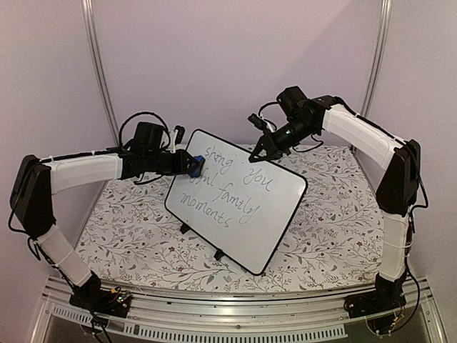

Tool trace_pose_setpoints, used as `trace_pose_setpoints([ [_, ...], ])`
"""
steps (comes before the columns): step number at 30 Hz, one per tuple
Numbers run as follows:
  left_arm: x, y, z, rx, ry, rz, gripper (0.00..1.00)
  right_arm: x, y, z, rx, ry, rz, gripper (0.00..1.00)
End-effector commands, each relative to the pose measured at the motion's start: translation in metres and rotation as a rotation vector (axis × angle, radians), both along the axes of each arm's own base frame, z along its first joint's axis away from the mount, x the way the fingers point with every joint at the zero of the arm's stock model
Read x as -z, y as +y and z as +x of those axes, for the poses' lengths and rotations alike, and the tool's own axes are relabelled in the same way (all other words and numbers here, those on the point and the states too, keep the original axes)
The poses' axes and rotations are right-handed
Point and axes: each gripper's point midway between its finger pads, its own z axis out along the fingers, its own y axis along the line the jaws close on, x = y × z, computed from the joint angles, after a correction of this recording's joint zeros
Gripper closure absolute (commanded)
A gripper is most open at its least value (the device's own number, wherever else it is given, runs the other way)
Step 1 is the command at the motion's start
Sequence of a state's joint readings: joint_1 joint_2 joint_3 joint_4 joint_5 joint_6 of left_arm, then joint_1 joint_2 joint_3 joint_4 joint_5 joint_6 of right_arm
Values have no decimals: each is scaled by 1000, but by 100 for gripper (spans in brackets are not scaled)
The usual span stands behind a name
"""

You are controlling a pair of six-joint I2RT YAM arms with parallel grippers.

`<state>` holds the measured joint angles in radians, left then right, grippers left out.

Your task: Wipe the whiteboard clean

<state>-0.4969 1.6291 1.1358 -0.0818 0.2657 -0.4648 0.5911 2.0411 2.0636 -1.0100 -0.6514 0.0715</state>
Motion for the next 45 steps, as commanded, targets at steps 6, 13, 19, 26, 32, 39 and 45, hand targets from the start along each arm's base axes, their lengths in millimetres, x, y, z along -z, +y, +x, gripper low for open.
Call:
trace_pose_setpoints([
  [6,-27,-18,31,12,-68,31,100,-28,5,-9,-54,-114,31,100],
  [13,-19,-19,29,19,-43,32,100,-25,6,-8,-55,-108,28,100],
  [19,3,-7,4,4,4,25,100,-24,6,-8,-55,-105,29,100],
  [26,10,-5,-7,9,12,23,100,-23,7,-8,-55,-101,28,100],
  [32,-6,-16,8,28,-19,10,100,-22,7,-8,-58,-97,28,100],
  [39,-20,-25,24,34,-42,23,100,-21,8,-8,-58,-93,28,100],
  [45,-6,-22,11,36,-7,23,100,-23,7,-8,-57,-98,29,100],
])
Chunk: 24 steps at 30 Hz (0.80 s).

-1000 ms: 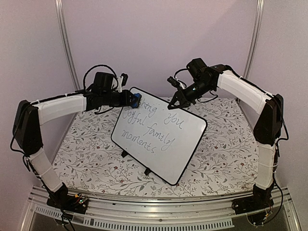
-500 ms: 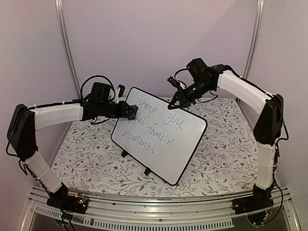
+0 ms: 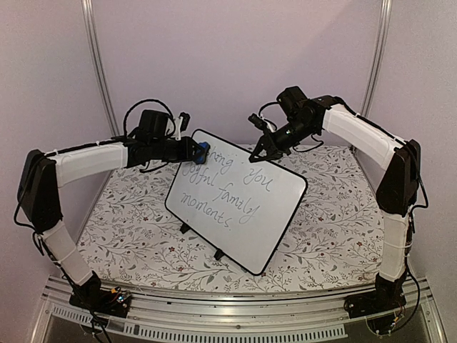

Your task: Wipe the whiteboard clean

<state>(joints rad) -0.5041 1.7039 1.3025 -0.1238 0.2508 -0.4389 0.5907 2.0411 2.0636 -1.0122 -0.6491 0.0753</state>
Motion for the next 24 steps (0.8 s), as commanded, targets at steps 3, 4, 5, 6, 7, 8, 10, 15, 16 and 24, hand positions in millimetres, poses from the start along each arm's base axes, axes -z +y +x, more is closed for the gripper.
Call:
trace_pose_setpoints([
  [3,34,-3,-27,25,73,17,100,-22,8,-8,-60,-99,31,100],
  [4,38,-2,-31,24,82,13,100,-22,8,-8,-60,-97,31,100],
  [5,41,-2,-35,25,86,11,100,-22,8,-8,-60,-96,32,100],
  [6,43,-1,-37,25,89,11,100,-22,8,-8,-60,-97,32,100],
  [7,44,0,-39,25,91,13,100,-21,8,-7,-59,-96,30,100],
  [8,45,1,-39,22,91,16,100,-21,9,-7,-60,-97,30,100],
  [10,45,2,-38,18,85,29,100,-21,8,-7,-60,-96,29,100],
  [15,31,-2,-29,24,56,38,100,-23,7,-7,-56,-101,27,100],
  [16,27,-4,-26,27,47,37,100,-23,7,-7,-55,-102,27,100],
  [24,18,-13,-16,44,34,28,100,-24,7,-7,-55,-107,27,100],
])
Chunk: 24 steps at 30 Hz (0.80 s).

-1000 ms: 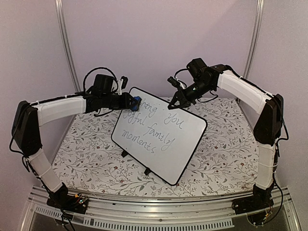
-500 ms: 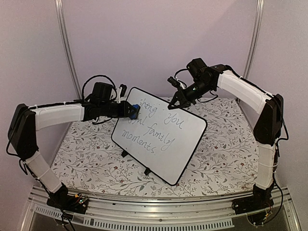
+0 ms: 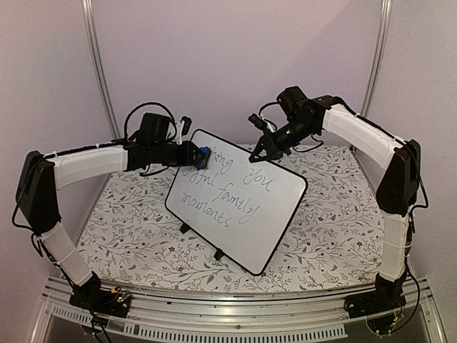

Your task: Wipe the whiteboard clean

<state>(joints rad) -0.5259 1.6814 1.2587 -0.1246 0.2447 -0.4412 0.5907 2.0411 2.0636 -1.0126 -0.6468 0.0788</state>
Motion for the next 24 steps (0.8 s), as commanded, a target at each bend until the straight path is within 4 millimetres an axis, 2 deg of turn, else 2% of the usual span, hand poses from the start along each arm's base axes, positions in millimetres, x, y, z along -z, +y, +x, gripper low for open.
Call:
trace_pose_setpoints([
  [1,10,-9,-3,31,19,14,100,-24,7,-8,-59,-109,29,100],
  [6,17,-7,-7,29,30,14,100,-27,7,-7,-56,-115,31,100],
  [11,18,-5,-10,24,32,16,100,-24,7,-8,-59,-106,25,100],
  [16,16,-4,-11,24,26,12,100,-30,8,-7,-58,-123,36,100],
  [21,20,-4,-14,33,34,8,100,-17,8,-9,-62,-97,19,100],
  [24,21,-3,-15,25,36,0,100,-16,7,-10,-61,-94,16,100],
])
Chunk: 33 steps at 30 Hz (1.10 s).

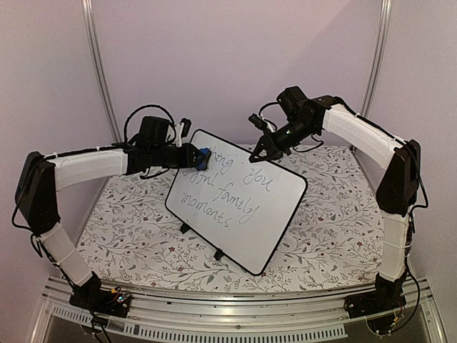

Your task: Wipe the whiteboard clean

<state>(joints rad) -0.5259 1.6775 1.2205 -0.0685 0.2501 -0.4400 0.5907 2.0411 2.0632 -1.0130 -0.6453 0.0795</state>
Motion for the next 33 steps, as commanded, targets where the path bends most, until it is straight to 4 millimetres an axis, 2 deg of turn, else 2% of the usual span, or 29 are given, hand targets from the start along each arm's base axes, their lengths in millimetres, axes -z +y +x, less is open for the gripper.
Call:
trace_pose_setpoints([
  [1,18,-4,-15,21,58,9,100,-19,7,-10,-61,-98,22,100],
  [4,16,-4,-16,20,46,7,100,-25,6,-10,-58,-116,29,100],
  [13,25,-3,-18,17,63,15,100,-24,6,-10,-56,-111,25,100],
  [20,38,2,-34,10,92,8,100,-22,3,-11,-51,-113,16,100],
  [23,37,4,-39,3,87,-5,100,-22,3,-13,-54,-104,19,100],
  [28,17,1,-25,2,31,11,100,-27,4,-12,-53,-116,25,100],
  [33,1,-10,-3,4,-12,13,100,-22,3,-13,-57,-112,16,100],
])
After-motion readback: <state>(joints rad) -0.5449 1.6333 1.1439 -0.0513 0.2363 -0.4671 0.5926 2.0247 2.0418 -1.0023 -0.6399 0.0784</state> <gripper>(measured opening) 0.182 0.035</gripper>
